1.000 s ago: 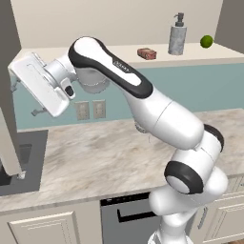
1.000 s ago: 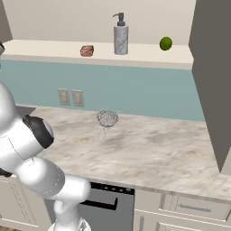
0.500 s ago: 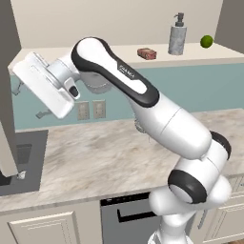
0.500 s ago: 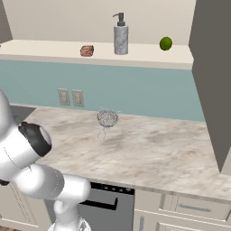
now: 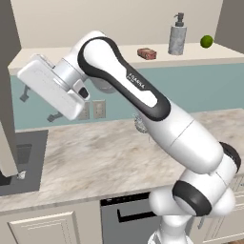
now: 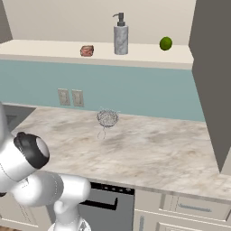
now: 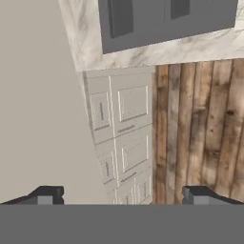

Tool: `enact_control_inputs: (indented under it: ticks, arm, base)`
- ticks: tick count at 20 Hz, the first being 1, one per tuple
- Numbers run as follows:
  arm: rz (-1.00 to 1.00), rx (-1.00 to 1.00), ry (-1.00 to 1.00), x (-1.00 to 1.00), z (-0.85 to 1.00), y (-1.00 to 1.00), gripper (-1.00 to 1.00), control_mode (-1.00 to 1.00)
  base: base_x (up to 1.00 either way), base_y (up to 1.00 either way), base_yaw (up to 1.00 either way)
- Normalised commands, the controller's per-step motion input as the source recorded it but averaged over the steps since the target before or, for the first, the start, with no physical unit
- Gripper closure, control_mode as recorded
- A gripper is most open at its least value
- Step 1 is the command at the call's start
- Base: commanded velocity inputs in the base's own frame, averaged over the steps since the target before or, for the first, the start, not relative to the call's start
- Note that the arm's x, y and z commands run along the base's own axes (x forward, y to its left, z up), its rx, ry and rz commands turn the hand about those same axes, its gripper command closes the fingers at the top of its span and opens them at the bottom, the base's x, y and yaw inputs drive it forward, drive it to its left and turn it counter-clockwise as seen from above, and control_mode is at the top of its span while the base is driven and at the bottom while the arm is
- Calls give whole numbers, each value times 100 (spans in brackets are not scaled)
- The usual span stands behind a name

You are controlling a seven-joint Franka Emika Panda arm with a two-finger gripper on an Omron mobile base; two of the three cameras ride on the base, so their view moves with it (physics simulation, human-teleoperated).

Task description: Pick the bar soap and soap dispenser from the cabinet and place them on the counter.

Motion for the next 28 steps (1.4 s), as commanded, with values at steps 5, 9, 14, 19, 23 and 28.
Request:
enact_control_inputs:
  ticks: [5, 9, 14, 19, 23, 28]
  arm:
    - [5, -4, -9, -4, -3, -31, -100, -100]
    - [4, -3, -6, 0, -7, -35, -100, -100]
    - [3, -3, -5, 2, -11, -37, -100, -100]
    - [4, -3, -4, 4, -13, -37, -100, -100]
    - [2, -3, -4, 3, -16, -39, -100, -100]
    - [1, -3, -4, 0, -21, -40, -100, -100]
  base:
    - [0, 0, 0]
    - [0, 0, 0]
    - [0, 0, 0]
    - [0, 0, 0]
    - [0, 0, 0]
    - [0, 0, 0]
